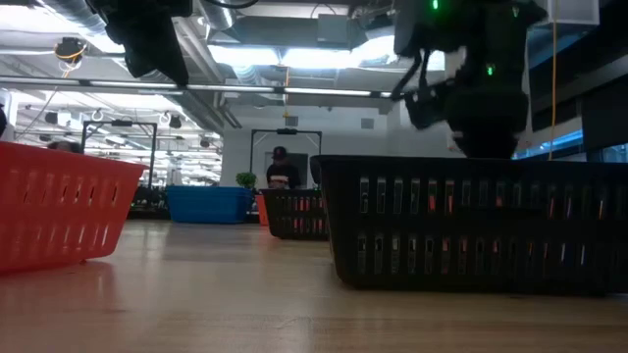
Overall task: Stack baskets by color
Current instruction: Stack the middle orange bin on the top orange bin
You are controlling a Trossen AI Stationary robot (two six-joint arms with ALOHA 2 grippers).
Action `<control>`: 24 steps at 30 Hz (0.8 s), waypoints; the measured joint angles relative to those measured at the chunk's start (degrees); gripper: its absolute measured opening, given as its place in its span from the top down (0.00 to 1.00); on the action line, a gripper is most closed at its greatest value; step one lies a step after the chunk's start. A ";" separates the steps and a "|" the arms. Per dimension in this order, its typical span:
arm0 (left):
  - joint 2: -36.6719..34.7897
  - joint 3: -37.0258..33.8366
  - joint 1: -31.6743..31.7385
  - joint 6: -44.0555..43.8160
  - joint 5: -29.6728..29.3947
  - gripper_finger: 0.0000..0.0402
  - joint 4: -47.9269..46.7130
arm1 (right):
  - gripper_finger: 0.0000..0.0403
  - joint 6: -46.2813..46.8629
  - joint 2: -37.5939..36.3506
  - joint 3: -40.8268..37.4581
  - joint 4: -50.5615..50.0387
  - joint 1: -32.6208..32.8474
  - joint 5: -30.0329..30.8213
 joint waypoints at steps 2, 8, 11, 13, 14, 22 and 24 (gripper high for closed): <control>0.00 0.00 0.00 0.00 0.00 0.90 0.00 | 0.99 -1.49 -0.23 4.32 -4.73 0.04 1.61; 0.00 0.00 0.00 0.00 0.00 0.90 0.00 | 1.00 -11.67 -0.23 19.65 -13.95 0.04 14.97; 0.00 0.00 0.00 1.02 0.00 0.90 0.00 | 1.00 -18.85 -0.23 25.92 -12.73 0.04 27.07; 0.02 0.00 0.00 2.29 -0.02 0.90 0.00 | 1.00 -23.88 -0.23 28.72 -10.14 -0.19 37.63; 0.01 0.00 0.00 2.71 -0.05 0.90 0.00 | 1.00 -26.35 -0.23 29.97 -8.27 -0.44 42.36; 0.02 0.00 0.00 2.92 -4.00 0.90 0.01 | 1.00 -52.62 -0.23 33.55 17.50 -7.77 45.30; 0.02 0.00 0.01 2.91 -4.41 0.90 0.02 | 1.00 -56.49 0.14 33.44 22.46 -10.79 40.43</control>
